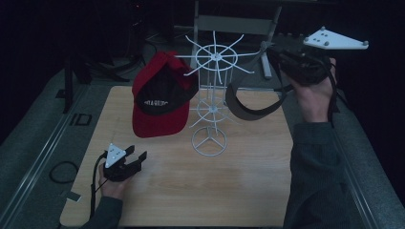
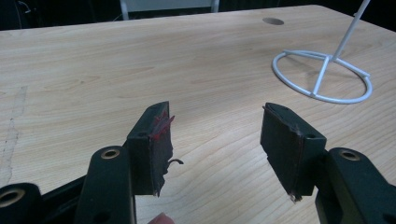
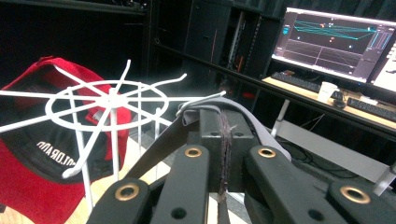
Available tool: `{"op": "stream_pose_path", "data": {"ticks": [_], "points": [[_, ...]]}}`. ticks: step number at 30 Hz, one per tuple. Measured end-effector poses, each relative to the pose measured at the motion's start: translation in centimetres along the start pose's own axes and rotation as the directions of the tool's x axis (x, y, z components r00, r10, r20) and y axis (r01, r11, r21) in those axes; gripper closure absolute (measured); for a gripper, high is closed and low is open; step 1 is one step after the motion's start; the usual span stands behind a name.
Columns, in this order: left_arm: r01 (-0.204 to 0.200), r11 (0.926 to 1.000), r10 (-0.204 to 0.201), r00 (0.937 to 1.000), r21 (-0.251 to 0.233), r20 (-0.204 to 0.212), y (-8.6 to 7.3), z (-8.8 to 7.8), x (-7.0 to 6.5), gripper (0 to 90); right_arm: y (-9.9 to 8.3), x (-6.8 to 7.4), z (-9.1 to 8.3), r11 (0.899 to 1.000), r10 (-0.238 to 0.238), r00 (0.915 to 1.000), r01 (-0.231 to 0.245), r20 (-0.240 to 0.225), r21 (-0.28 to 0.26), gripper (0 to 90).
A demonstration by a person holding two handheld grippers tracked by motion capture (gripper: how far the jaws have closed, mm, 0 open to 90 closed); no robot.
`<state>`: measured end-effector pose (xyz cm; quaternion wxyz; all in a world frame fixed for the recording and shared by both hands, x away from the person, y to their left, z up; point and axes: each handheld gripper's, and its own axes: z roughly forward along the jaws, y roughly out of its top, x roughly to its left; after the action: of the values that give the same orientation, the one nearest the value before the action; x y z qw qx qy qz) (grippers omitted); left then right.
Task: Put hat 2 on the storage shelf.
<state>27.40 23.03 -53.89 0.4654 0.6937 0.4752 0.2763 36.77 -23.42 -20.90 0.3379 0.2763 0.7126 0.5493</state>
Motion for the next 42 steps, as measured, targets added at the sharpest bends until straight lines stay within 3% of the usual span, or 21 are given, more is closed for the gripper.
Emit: {"op": "stream_pose_path", "data": {"ticks": [20,32,39,42], "points": [[0.002,1.0,-0.002,1.0,-0.005,0.003,0.0,0.1,-0.1,43.4,0.1,-1.4,2.2,0.998,0.044,0.9989,-0.044,-0.012,0.042,86.6],[0.001,1.0,-0.001,1.0,-0.004,0.005,0.1,0.0,-0.1,43.3,-1.6,-1.8,3.0,0.993,0.052,0.9984,-0.05,-0.02,0.11,84.3],[0.001,1.0,-0.001,1.0,-0.005,0.006,0.1,0.0,-0.1,43.3,-2.2,-1.5,3.1,0.99,0.014,0.9999,-0.014,0.001,0.143,77.8],[0.0,1.0,0.0,1.0,-0.004,0.006,0.1,0.0,-0.1,43.3,-2.5,-1.5,3.1,0.989,0.009,0.9999,-0.01,0.008,0.147,69.2]]}}
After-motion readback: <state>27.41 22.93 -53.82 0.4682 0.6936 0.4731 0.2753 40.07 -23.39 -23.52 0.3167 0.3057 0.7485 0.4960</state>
